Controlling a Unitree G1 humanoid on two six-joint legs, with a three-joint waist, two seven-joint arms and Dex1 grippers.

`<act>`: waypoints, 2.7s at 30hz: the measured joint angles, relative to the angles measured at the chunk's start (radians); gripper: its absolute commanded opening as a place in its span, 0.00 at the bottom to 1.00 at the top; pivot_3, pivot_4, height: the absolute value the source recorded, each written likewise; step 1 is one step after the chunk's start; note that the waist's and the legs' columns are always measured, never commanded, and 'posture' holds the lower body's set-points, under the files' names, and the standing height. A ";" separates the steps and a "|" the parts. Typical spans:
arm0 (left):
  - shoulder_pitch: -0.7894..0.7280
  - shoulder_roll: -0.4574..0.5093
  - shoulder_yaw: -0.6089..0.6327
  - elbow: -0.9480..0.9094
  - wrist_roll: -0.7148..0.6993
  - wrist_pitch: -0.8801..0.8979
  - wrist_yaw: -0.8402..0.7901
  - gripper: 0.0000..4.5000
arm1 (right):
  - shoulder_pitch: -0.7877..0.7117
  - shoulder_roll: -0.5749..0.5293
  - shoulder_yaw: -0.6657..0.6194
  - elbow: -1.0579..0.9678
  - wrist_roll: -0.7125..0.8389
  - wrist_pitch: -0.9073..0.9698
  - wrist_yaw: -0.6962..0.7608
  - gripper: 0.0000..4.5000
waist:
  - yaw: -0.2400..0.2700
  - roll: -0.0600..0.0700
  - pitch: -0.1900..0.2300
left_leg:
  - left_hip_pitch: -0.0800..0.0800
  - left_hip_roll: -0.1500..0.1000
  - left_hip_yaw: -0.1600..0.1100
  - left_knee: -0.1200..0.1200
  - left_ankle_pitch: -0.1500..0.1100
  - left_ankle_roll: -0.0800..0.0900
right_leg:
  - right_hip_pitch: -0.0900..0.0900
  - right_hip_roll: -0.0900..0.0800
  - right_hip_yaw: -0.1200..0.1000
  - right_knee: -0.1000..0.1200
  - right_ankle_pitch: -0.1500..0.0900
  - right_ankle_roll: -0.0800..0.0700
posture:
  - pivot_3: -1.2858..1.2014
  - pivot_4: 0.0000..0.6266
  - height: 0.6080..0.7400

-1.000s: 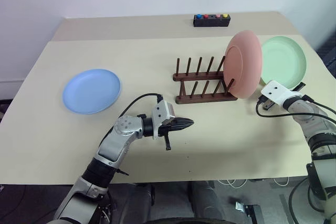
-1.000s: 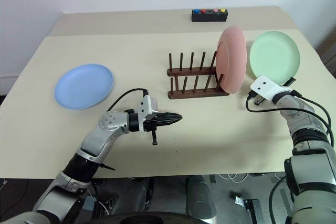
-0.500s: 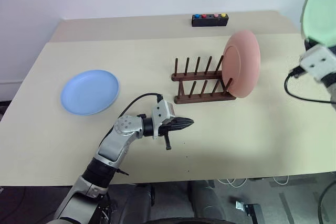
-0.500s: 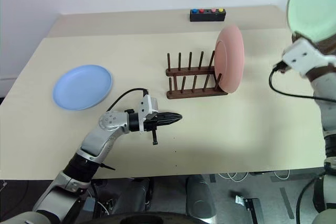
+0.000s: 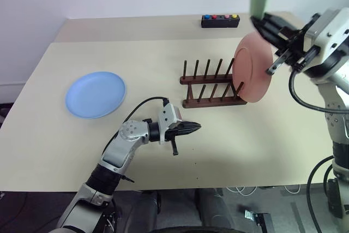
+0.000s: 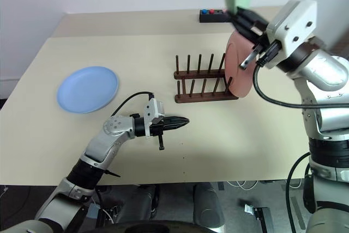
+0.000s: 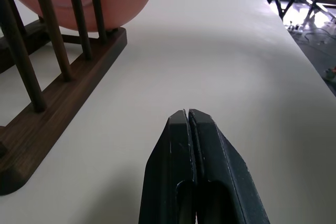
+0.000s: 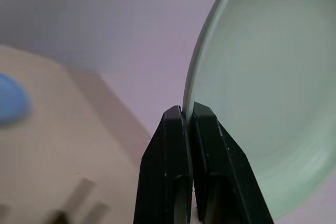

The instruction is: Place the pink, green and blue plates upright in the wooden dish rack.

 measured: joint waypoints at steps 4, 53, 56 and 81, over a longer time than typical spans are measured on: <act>0.000 0.006 0.012 0.000 0.000 0.000 0.001 0.00 | 0.020 0.040 0.003 -0.076 0.153 0.146 0.034 0.00 | 0.002 0.000 0.000 | 0.000 0.000 0.000 0.000 0.000 0.000 | 0.000 0.000 0.000 0.000 0.000 0.000 | 0.52 0.24 1.00; 0.017 0.024 0.018 -0.013 0.000 0.002 0.013 0.00 | 0.093 0.156 -0.121 0.141 0.368 0.536 0.120 0.00 | 0.002 0.000 0.000 | -0.001 0.000 0.000 0.000 0.000 0.000 | -0.001 0.000 0.000 0.000 0.000 0.000 | 0.52 0.24 1.00; 0.017 0.024 0.018 -0.013 0.000 0.002 0.013 0.00 | 0.093 0.156 -0.122 0.150 0.366 0.542 0.127 0.00 | 0.001 0.000 0.000 | -0.001 0.000 0.000 0.000 0.000 0.000 | -0.001 0.000 0.000 0.000 0.000 0.000 | 0.52 0.24 1.00; 0.017 0.023 0.018 -0.013 0.001 0.002 0.017 0.00 | 0.092 0.152 -0.125 0.155 0.285 0.515 0.133 1.00 | 0.002 0.000 0.000 | -0.001 0.000 0.000 0.000 0.000 0.000 | -0.001 0.000 0.000 0.000 0.000 0.000 | 0.52 0.24 1.00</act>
